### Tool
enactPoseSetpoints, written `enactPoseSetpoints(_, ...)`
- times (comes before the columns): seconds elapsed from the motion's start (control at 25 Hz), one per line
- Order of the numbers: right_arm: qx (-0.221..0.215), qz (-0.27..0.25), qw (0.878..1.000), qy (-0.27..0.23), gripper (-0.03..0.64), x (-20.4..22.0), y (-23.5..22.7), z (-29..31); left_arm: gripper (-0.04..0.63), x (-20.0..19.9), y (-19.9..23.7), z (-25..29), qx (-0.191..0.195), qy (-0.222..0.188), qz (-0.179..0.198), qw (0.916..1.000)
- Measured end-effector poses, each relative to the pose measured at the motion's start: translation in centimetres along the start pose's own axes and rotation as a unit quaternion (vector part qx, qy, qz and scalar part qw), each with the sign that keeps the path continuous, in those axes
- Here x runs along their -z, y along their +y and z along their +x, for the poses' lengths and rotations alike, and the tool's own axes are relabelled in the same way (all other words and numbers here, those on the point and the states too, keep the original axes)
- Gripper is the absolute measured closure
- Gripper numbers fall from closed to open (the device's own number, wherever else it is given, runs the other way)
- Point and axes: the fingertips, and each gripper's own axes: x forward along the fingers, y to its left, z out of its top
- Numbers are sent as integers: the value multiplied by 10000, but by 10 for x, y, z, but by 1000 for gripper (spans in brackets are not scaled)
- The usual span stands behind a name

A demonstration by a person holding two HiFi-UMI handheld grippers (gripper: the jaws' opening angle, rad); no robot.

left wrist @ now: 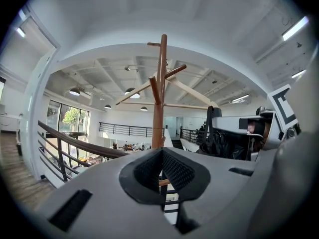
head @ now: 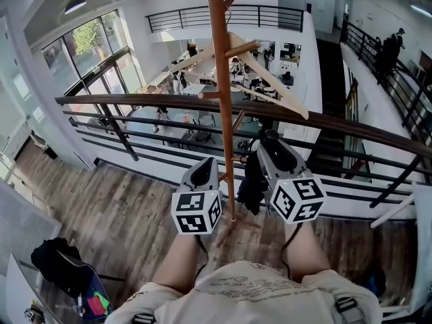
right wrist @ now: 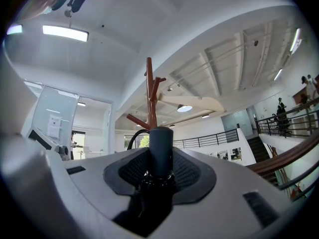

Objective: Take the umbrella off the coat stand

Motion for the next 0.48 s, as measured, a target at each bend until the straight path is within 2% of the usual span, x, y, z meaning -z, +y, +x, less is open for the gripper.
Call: enactPoseSetpoints(0.48,21,-25,10000,-1,471,-2,-4,1,591,1,-4,4,59,25,4,10000)
